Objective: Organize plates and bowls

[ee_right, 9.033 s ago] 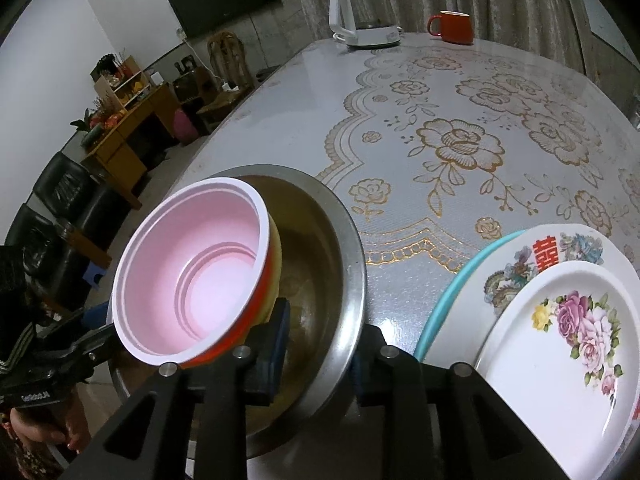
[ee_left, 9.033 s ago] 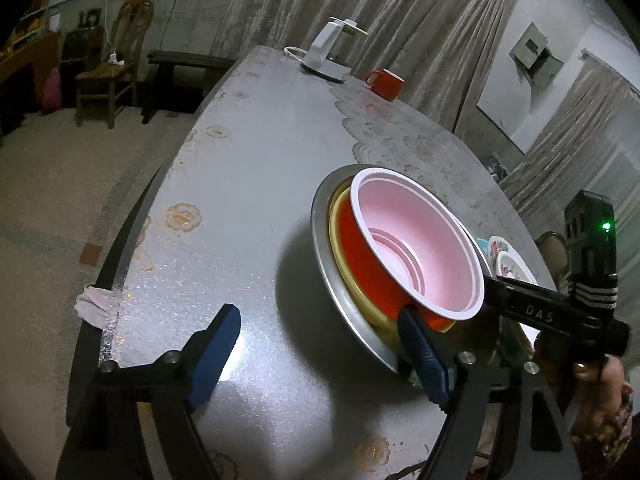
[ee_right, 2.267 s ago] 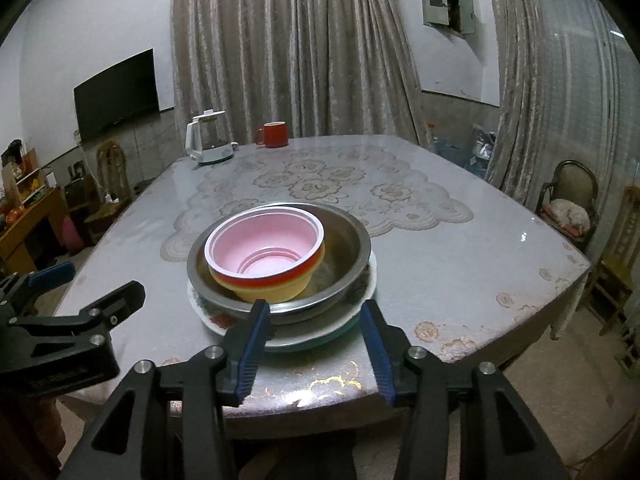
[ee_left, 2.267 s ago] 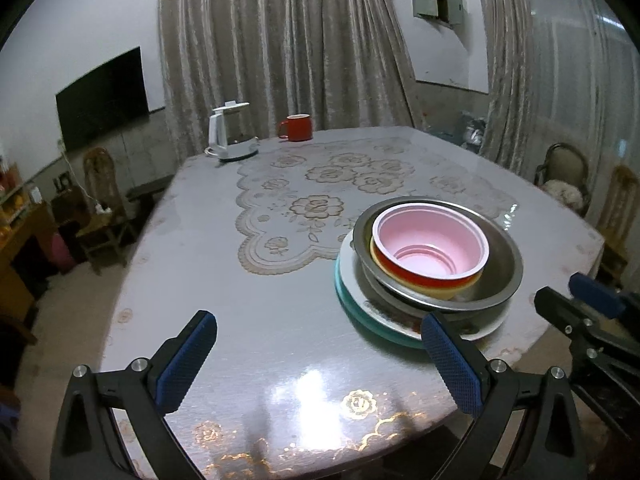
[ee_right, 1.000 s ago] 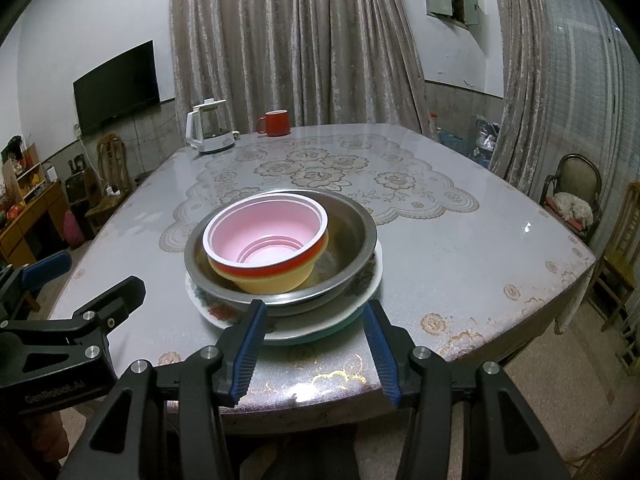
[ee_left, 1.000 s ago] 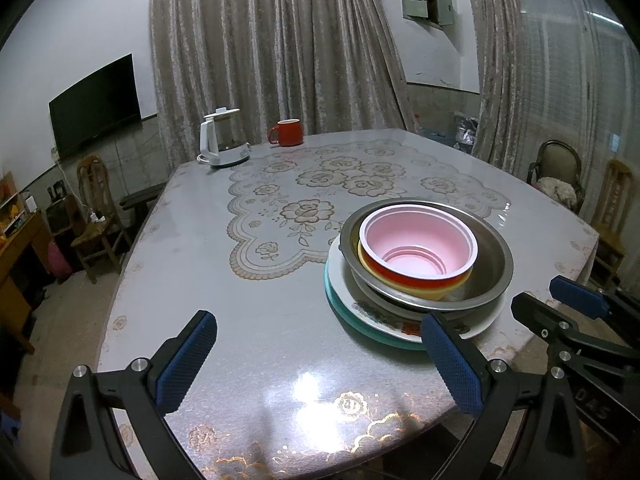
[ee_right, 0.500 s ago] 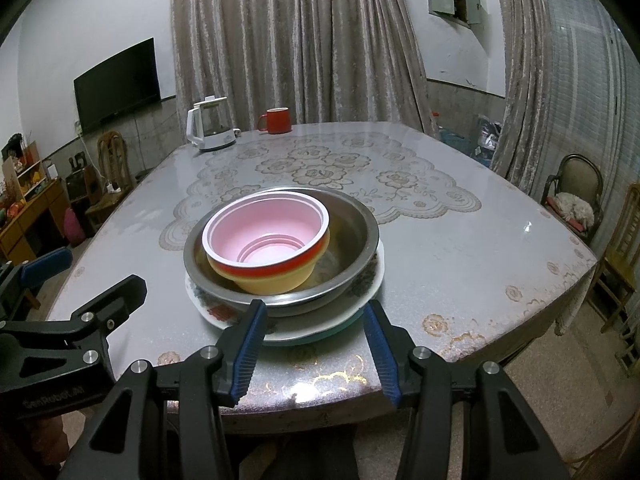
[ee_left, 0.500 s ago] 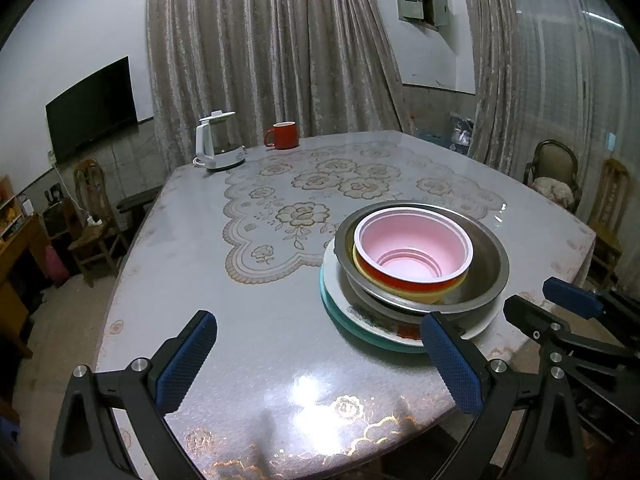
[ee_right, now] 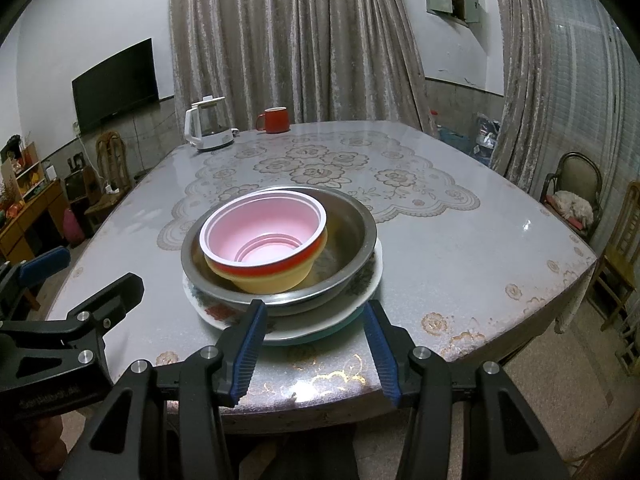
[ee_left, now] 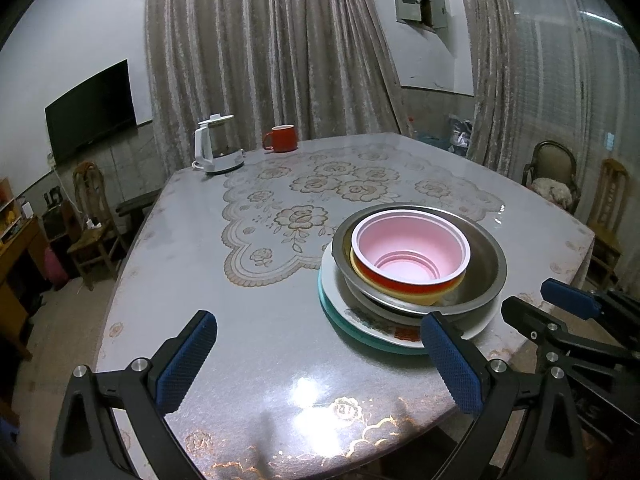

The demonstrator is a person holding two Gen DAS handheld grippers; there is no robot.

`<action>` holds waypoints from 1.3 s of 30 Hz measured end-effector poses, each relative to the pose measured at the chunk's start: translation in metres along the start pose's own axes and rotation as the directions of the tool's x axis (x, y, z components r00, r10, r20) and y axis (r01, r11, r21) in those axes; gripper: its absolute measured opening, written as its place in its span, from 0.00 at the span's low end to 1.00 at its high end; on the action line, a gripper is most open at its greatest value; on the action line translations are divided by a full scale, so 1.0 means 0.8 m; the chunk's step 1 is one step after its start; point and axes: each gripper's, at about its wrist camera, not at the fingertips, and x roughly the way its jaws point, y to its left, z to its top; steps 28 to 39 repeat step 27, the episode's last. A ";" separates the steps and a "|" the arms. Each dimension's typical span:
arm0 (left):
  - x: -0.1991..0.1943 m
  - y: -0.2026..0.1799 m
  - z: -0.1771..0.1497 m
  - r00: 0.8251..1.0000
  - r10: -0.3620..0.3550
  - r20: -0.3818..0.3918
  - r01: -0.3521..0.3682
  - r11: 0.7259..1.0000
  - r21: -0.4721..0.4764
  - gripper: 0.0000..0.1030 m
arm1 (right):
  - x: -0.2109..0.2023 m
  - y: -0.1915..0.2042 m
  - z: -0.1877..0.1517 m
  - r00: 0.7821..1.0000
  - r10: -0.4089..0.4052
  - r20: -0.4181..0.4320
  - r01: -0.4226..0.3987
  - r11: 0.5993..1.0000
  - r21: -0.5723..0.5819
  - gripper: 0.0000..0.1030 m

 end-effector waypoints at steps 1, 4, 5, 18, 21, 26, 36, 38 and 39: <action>0.000 0.000 0.000 1.000 -0.004 0.001 0.004 1.000 -0.001 1.00 | 0.001 0.000 0.000 1.000 0.001 -0.001 -0.001 1.000 0.000 0.49; -0.001 0.000 0.000 1.000 -0.014 0.004 0.014 1.000 -0.004 1.00 | 0.000 0.000 0.000 1.000 -0.001 0.001 0.001 1.000 0.001 0.49; -0.002 0.001 0.000 1.000 -0.018 0.009 0.018 1.000 -0.006 1.00 | 0.000 0.000 0.000 1.000 0.000 0.000 0.000 1.000 0.001 0.49; -0.004 -0.004 0.001 0.999 -0.030 0.012 0.030 1.000 0.002 1.00 | 0.000 -0.002 -0.002 1.000 -0.001 -0.006 0.001 1.000 0.004 0.49; -0.003 -0.006 0.001 0.999 -0.044 0.003 0.044 0.999 0.008 1.00 | 0.000 -0.003 -0.002 1.000 -0.001 -0.007 0.001 1.000 0.003 0.49; 0.002 -0.007 0.003 0.999 -0.047 -0.002 0.047 0.999 0.007 1.00 | -0.001 -0.003 -0.001 1.000 -0.001 -0.005 0.001 1.000 0.004 0.49; 0.003 -0.006 0.004 0.999 -0.045 -0.002 0.045 0.999 0.007 1.00 | 0.000 -0.004 0.000 1.000 -0.001 -0.006 0.001 1.000 0.003 0.49; 0.003 -0.006 0.004 0.999 -0.045 -0.002 0.045 0.999 0.007 1.00 | 0.000 -0.004 0.000 1.000 -0.001 -0.006 0.001 1.000 0.003 0.49; 0.003 -0.006 0.004 0.999 -0.045 -0.002 0.045 0.999 0.007 1.00 | 0.000 -0.004 0.000 1.000 -0.001 -0.006 0.001 1.000 0.003 0.49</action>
